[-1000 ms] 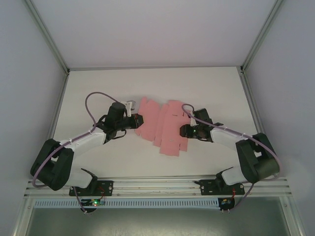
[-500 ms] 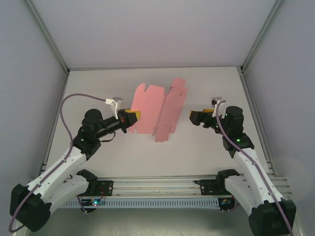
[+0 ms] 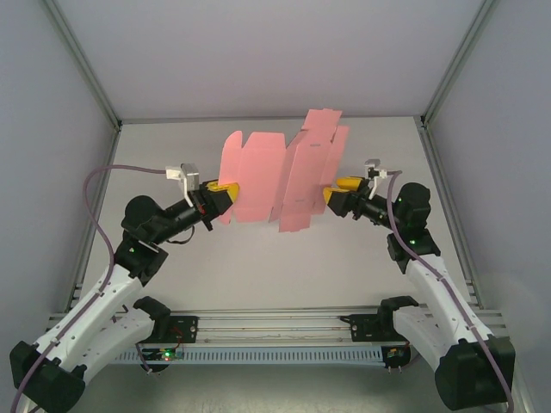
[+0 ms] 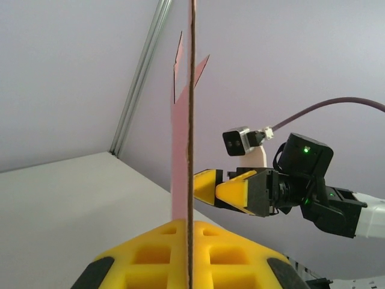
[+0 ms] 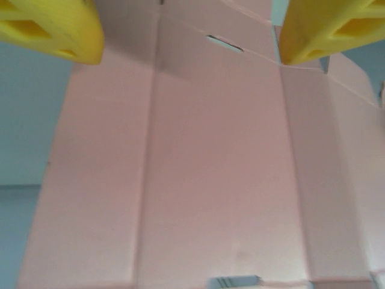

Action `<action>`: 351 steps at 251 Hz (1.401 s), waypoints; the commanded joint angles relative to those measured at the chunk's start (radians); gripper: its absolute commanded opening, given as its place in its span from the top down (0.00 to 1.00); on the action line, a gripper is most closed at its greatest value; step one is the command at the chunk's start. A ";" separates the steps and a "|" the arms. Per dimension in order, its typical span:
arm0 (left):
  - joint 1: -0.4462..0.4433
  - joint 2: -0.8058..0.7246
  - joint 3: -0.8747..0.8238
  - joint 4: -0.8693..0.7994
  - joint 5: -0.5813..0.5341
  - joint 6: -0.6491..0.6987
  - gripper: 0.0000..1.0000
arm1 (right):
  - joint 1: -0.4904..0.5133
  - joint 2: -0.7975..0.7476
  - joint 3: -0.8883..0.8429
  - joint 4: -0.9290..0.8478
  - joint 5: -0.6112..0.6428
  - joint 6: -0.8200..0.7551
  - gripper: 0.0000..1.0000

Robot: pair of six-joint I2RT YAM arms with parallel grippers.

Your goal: Assemble paper box

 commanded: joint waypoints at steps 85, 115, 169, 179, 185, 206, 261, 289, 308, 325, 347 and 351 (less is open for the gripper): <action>-0.020 -0.039 0.052 0.044 0.016 0.019 1.00 | -0.090 0.147 0.047 0.167 -0.153 0.006 0.25; -0.014 -0.038 0.045 0.060 0.015 0.014 1.00 | -0.089 0.184 0.040 0.312 -0.249 0.079 0.28; -0.016 -0.036 0.048 0.084 0.027 0.004 1.00 | -0.083 0.172 0.045 0.340 -0.263 0.086 0.34; -0.015 -0.037 0.049 0.084 0.024 0.005 1.00 | -0.083 0.173 0.049 0.340 -0.264 0.085 0.36; -0.015 -0.037 0.047 0.085 0.023 0.006 1.00 | -0.083 0.174 0.050 0.340 -0.266 0.083 0.37; -0.015 -0.037 0.042 0.103 0.032 -0.004 1.00 | -0.083 0.174 0.050 0.335 -0.267 0.064 0.36; -0.015 -0.057 0.051 0.098 0.069 -0.004 1.00 | -0.089 0.217 0.085 0.232 -0.243 -0.043 0.33; -0.016 -0.060 0.047 0.096 0.068 -0.008 1.00 | -0.086 0.244 0.100 0.280 -0.300 -0.026 0.34; -0.015 -0.060 0.036 0.107 0.050 -0.012 1.00 | -0.081 0.243 0.104 0.298 -0.331 -0.020 0.42; -0.015 -0.058 0.033 0.102 0.027 -0.009 1.00 | -0.077 0.226 0.102 0.297 -0.332 -0.021 0.57; -0.016 -0.058 0.031 0.072 -0.023 0.000 1.00 | -0.077 0.194 0.088 0.290 -0.321 -0.030 0.75; -0.015 -0.059 0.031 0.066 -0.035 0.000 1.00 | -0.077 0.189 0.086 0.284 -0.316 -0.034 0.78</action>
